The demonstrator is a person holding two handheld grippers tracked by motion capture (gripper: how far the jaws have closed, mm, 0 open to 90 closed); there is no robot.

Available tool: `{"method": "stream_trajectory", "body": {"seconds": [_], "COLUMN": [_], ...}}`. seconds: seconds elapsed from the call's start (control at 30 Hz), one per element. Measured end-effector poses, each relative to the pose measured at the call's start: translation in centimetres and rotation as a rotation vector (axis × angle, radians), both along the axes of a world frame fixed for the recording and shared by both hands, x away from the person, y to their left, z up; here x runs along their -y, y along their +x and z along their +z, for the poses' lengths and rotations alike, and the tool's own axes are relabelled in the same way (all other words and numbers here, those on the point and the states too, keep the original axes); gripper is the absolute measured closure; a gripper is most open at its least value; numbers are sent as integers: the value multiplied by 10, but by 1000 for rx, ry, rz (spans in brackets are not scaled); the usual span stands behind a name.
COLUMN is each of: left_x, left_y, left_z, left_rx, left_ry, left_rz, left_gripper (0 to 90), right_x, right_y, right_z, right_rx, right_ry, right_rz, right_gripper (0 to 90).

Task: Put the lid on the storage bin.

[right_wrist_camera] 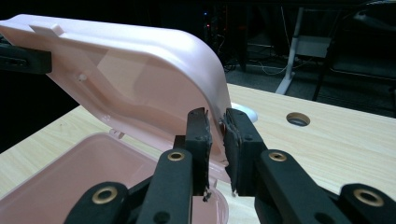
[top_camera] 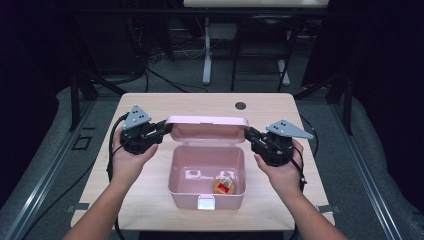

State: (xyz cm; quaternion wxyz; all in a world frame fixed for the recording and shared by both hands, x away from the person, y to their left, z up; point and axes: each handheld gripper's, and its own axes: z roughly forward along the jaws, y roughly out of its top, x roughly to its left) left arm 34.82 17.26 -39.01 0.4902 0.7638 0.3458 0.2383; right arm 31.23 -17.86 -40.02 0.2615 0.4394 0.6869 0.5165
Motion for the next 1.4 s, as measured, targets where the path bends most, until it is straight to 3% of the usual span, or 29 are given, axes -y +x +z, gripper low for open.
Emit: {"method": "stream_trajectory", "body": {"seconds": [0.43, 1.03, 1.4], "left_x": [-2, -10, -11], "left_y": [-11, -21, -27], "left_z": [1, 2, 1], "left_rx": [-8, -23, -24], "left_ry": [12, -30, -28], "left_rz": [-4, -27, -32], "left_gripper": [767, 784, 790], "right_x": [0, 3, 4], "right_y": [-7, -16, -21], "right_z": [-1, -3, -4], "right_rx": [-3, -7, -13], "right_ry": [-2, 9, 16], "right_rz": [12, 27, 35], "right_gripper": [798, 798, 797]}}
